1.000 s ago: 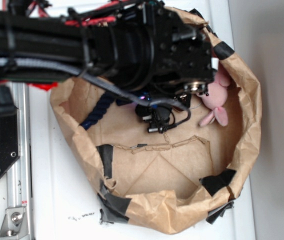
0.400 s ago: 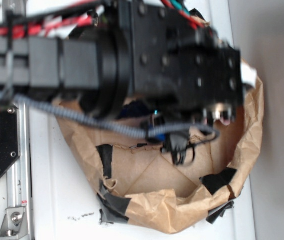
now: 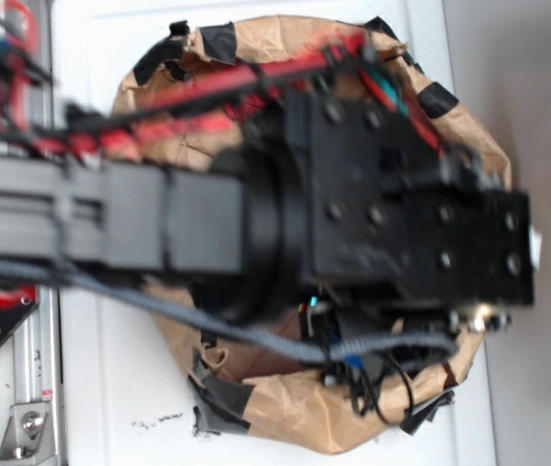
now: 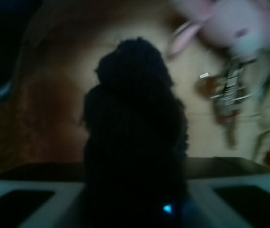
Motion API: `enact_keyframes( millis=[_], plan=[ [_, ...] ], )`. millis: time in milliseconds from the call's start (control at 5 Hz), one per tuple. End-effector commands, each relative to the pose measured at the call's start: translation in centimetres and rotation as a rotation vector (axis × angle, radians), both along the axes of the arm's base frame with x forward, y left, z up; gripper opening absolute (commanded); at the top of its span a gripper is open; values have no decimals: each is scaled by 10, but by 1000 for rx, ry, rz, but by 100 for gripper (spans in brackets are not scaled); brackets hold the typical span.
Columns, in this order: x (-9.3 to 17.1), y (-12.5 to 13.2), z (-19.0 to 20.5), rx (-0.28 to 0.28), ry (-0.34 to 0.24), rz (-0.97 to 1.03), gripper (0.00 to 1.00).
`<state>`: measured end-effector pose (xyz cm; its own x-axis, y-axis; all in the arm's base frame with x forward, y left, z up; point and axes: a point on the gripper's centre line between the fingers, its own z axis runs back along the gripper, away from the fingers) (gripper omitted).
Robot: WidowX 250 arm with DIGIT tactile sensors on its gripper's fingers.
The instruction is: Grab the blue rope.
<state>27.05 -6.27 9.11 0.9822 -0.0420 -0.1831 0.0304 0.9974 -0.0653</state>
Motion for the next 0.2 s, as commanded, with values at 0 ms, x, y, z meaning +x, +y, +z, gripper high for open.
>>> enact_keyframes(
  millis=[0],
  plan=[
    [-4, -5, 15, -43, -62, 27, 0]
  ],
)
